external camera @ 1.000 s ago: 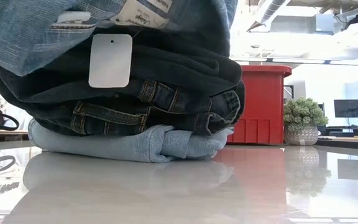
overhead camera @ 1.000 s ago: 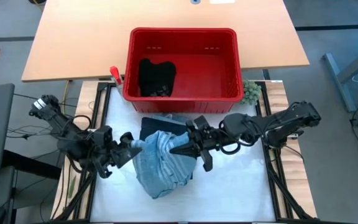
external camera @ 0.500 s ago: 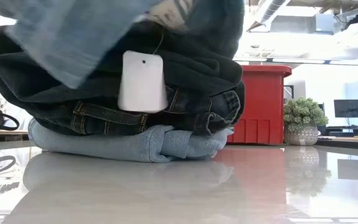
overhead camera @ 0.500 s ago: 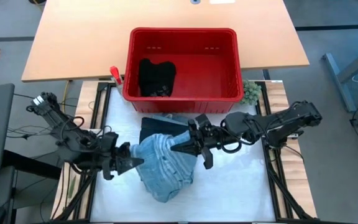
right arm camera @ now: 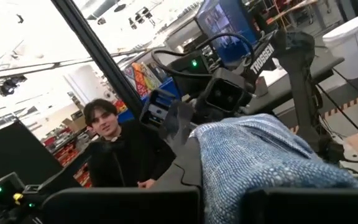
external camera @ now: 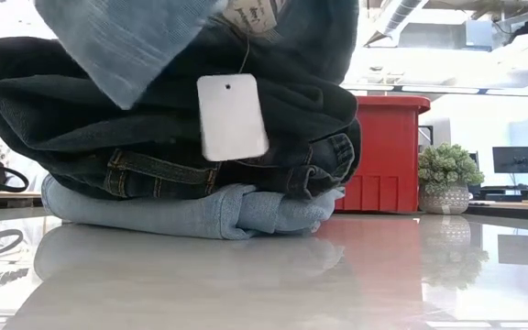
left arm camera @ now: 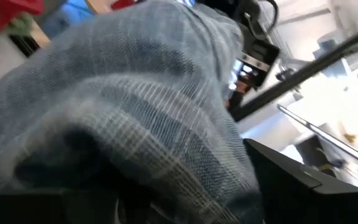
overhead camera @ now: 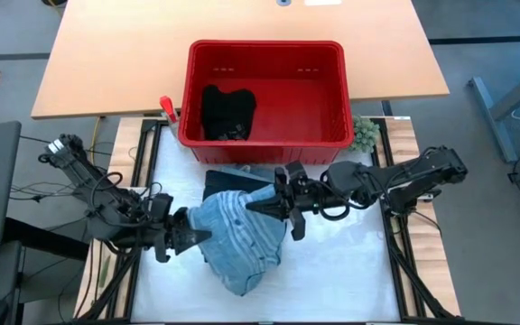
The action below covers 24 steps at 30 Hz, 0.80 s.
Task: Fold Laundry from Bin
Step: Fold the blue and white patterned shirt
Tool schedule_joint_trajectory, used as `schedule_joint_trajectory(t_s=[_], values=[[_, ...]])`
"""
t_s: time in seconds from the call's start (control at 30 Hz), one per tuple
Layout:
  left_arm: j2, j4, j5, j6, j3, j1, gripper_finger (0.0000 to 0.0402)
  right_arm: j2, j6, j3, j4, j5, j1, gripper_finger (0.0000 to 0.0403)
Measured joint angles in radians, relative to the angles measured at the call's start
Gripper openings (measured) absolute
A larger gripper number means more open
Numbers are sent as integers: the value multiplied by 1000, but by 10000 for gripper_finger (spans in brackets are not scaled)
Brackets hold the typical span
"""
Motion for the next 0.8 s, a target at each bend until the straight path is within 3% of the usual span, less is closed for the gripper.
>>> schedule_joint_trajectory(t_s=[0.13, 0.23, 0.33, 0.43, 0.5, 0.8], values=[[4, 18, 15, 31, 0, 34, 224, 0, -19, 0, 21, 23, 0, 20], [17, 111, 83, 96, 0, 66, 203, 0, -50, 0, 48, 28, 0, 20], [16, 186, 151, 143, 0, 98, 142, -1, -56, 1, 56, 26, -6, 20], [16, 235, 162, 200, 0, 120, 51, -3, -56, 1, 37, 24, -11, 20], [17, 293, 177, 245, -1, 131, 15, -9, -58, 1, 31, 10, -14, 20], [84, 349, 363, 398, 119, 167, 2, -87, -193, 45, 26, -58, 55, 20]])
